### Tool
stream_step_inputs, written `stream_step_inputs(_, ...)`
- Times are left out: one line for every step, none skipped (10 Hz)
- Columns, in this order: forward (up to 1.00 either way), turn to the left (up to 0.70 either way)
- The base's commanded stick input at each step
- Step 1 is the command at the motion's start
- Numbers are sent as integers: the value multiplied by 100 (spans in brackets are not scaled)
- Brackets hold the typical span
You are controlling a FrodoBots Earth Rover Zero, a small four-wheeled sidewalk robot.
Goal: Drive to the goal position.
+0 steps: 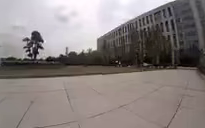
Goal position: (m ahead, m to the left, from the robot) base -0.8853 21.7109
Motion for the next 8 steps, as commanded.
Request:
stream_step_inputs(0, 45)
stream_step_inputs(2, 45)
stream_step_inputs(2, 45)
stream_step_inputs(1, 45)
stream_step_inputs(2, 45)
stream_step_inputs(2, 45)
stream_step_inputs(0, 45)
stream_step_inputs(0, 45)
